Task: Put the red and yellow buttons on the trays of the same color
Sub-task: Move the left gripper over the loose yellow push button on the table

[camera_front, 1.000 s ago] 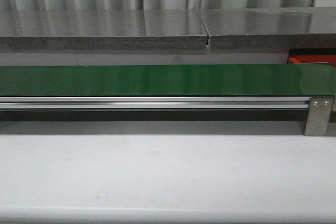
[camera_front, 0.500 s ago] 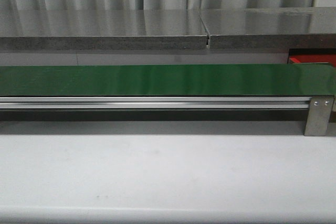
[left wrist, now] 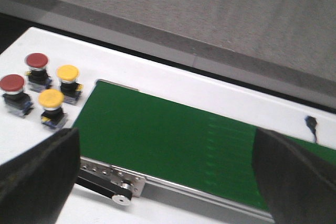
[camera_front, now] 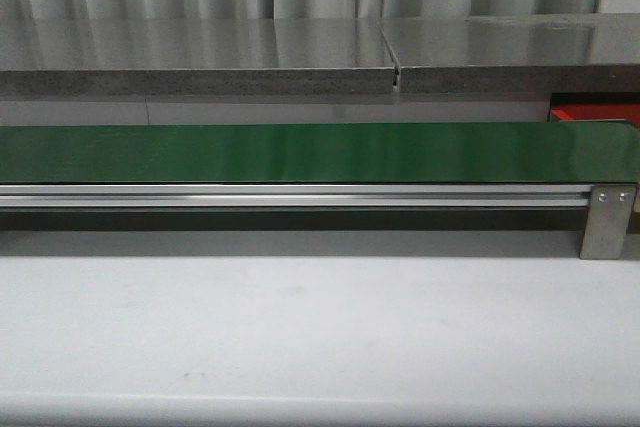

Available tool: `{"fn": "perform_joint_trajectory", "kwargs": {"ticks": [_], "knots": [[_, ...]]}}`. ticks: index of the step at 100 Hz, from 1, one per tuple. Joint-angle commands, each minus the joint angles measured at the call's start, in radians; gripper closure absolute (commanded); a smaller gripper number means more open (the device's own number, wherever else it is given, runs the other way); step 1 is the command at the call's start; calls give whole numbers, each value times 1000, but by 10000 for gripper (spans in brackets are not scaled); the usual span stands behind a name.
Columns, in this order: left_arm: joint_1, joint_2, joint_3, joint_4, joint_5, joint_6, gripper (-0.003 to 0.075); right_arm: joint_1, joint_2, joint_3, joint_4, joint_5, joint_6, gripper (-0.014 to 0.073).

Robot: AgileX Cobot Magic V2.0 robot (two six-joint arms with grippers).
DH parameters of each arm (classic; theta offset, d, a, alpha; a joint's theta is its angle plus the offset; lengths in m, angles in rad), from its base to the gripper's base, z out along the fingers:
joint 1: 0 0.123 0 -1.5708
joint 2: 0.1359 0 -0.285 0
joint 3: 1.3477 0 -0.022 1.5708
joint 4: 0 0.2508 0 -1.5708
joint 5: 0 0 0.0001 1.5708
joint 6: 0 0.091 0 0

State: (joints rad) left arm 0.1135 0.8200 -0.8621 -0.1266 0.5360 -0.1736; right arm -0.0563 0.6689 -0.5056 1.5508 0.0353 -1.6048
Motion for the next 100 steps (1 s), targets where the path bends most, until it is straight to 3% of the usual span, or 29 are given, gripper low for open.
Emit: {"fn": "perform_joint_trajectory", "kwargs": {"ticks": [1, 14, 26, 59, 100], "knots": [[87, 100, -111, -57, -23, -21, 83, 0, -6, -26, 8, -6, -6, 662], [201, 263, -208, -117, 17, -21, 83, 0, -6, -26, 8, -6, -6, 662], [245, 428, -289, -117, 30, -21, 83, 0, -6, -26, 8, -6, -6, 662], [257, 822, -470, -118, 20, -21, 83, 0, -6, -26, 8, -6, -6, 662], [268, 1080, -655, -107, 16, -21, 83, 0, -6, -26, 8, -6, -6, 662]]}}
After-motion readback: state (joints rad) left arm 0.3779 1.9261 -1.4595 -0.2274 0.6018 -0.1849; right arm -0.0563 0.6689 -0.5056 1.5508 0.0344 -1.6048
